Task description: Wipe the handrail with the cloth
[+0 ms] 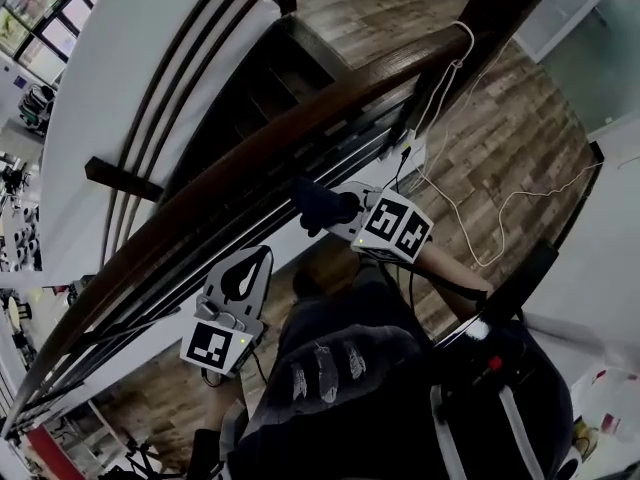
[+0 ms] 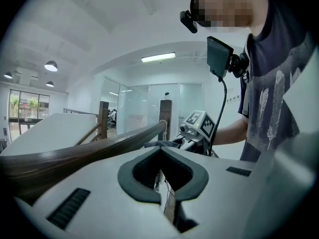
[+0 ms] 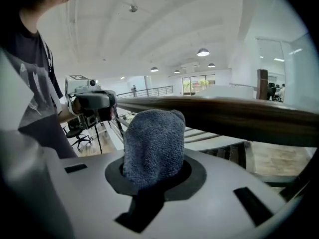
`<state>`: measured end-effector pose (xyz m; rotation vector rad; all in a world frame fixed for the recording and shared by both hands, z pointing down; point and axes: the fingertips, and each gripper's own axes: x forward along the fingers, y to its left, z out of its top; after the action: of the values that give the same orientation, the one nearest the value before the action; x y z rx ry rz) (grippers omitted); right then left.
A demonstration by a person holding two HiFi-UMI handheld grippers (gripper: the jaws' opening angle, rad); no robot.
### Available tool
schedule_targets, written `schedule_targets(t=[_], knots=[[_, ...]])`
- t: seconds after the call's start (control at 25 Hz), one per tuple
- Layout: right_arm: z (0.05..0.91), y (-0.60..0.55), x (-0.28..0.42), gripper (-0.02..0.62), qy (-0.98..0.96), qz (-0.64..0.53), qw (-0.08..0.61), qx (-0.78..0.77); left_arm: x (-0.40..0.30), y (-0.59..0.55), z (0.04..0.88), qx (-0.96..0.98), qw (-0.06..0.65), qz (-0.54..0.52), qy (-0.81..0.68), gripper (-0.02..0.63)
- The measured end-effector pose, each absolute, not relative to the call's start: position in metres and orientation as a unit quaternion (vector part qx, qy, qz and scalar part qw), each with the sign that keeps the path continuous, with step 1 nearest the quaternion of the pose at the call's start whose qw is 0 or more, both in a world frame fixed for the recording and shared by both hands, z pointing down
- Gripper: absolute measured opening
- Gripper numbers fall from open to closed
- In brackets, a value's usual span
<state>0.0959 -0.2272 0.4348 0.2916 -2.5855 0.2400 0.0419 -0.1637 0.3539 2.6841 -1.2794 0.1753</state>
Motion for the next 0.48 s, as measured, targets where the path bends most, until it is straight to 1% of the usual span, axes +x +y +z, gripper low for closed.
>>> schedule_targets(t=[0.2,0.36,0.48], knots=[[0.418,-0.186,0.097,0.067,-0.968,0.080,0.230,0.055,0.047,-0.140,0.344,0.879,0.074,0.064,-0.467,0.006],[0.396,-0.149,0.106,0.067,-0.979,0.099,0.181,-0.009,0.059,-0.110,0.340,0.857,0.090,0.066,-0.504,0.006],[0.382,-0.113,0.103,0.067,-0.983,0.115,0.130,-0.067,0.058,-0.082,0.342,0.840,0.095,0.092,-0.526,0.006]])
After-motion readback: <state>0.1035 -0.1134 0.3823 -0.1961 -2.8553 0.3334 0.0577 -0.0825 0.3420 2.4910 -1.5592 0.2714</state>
